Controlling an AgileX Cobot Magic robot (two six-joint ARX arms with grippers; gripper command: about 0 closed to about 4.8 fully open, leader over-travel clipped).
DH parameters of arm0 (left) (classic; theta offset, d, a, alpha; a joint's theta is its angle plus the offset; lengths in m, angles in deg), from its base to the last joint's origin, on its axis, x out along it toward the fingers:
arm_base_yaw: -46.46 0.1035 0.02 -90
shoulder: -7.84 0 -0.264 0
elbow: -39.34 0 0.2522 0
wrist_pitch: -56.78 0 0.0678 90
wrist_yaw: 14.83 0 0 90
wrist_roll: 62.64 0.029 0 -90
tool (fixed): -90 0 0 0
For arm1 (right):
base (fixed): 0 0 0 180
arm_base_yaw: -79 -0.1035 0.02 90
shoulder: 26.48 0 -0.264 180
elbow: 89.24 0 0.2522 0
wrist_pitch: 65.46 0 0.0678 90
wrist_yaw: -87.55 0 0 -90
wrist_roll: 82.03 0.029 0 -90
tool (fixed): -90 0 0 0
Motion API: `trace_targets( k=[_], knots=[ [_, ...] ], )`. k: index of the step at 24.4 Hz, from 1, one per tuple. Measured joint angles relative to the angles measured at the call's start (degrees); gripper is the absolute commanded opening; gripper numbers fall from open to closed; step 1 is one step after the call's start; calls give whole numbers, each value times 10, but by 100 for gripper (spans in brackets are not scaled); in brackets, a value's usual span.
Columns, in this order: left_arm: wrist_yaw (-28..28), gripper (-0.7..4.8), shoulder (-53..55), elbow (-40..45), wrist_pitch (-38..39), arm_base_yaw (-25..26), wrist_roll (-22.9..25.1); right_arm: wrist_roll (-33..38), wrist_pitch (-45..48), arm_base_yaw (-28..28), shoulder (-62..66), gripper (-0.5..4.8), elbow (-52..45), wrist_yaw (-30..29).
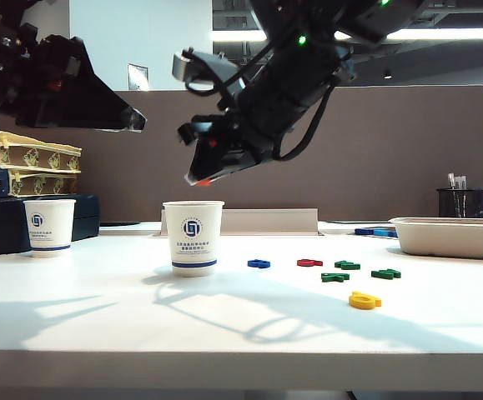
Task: Pick up the letter "c" and put it in the paper cup.
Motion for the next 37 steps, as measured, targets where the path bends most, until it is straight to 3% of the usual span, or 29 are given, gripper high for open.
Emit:
trace_targets(
  k=[21,25,28,37],
  knots=[
    [2,152,7,0,0,0,-12,3,-20,-1,73,110,78,0],
    [2,152,7,0,0,0,-12,3,-20,0,73,123,78,2],
    [2,152,7,0,0,0,-12,3,-20,0,73,176,78,2],
    [2,152,7,0,0,0,-12,4,-21,0,73,176,79,3]
  ],
)
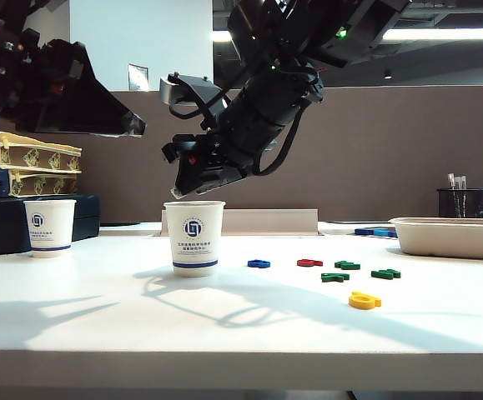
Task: Pick up the letter "c" and put it in the paper cup.
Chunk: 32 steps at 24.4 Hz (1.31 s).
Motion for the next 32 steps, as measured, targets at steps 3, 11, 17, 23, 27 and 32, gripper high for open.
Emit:
trace_targets(
  k=[3,11,17,23,27,32],
  knots=[
    [0,152,0,-1,0,0,0,0,-11,0,-8,175,0,1],
    [24,142,-23,-61,99,0,20,-1,-98,23,-87,118,3,30],
    [109,105,-96,-67,207,0,39,-1,-190,35,-139,65,3,33],
    [120,89,-194,-73,313,0,39,-1,-243,35,-196,16,3,37],
    [120,88,-254,-73,392,0,39,-1,-267,35,-226,-2,3,44],
    [121,83,-313,-73,464,0,39,-1,-314,35,-259,-2,3,51]
  ],
)
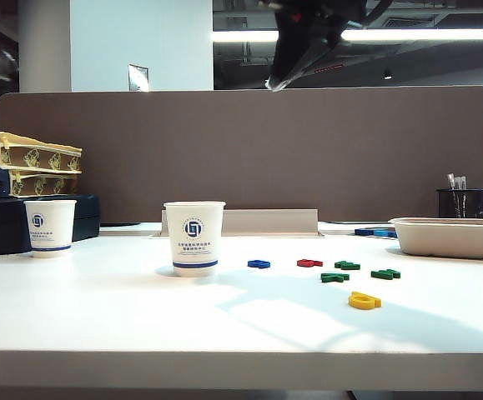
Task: Pick up the letter "c" and put it in the paper cup.
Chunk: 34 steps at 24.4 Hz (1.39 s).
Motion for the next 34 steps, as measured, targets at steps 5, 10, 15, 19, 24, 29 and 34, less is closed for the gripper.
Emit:
trace_targets(
  k=[5,10,15,19,24,29,34],
  knots=[
    [0,74,-48,0,42,0,0,0,-29,0,-44,-2,0,0],
    [0,44,-70,0,69,0,0,0,-59,0,-91,-2,0,15],
    [0,42,-73,-1,80,0,-1,0,-102,0,-150,-2,0,40],
    [0,16,-74,-1,91,0,-17,0,-141,1,-196,-2,0,56],
    [0,-6,-93,-1,92,0,-27,0,-150,1,-281,-2,-54,69],
    [-1,-6,-113,-30,165,0,-26,15,-156,1,-381,-2,-154,70],
    [-2,-6,-149,-36,181,0,-28,26,-151,1,-473,-2,-226,75]
  ],
)
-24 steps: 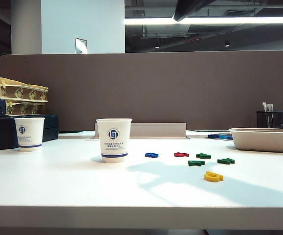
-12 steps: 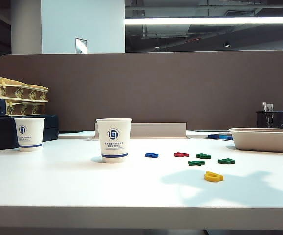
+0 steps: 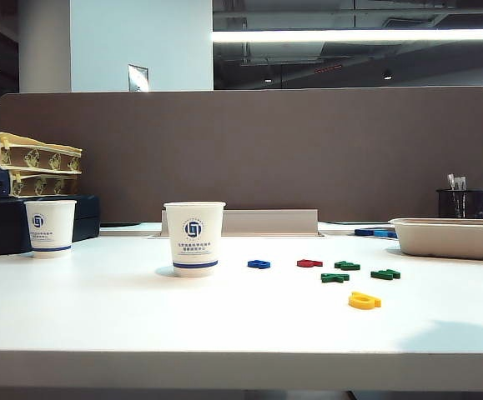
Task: Pick up the letter "c" and put it in the paper cup.
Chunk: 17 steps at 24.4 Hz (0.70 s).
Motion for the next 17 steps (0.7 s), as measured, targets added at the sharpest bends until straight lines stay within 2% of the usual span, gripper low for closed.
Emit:
trace_targets(
  k=[3,8,12,17],
  knots=[
    [0,-6,-27,0,-2,0,-12,0,5,0,-54,-2,-33,0],
    [1,-6,-36,4,-63,0,-14,2,43,0,-121,-2,-86,14],
    [2,-6,-36,41,-124,0,-25,2,104,0,-158,-2,-147,26],
    [42,-6,-36,88,-165,0,-54,2,158,0,-165,-2,-209,30]
  ],
)
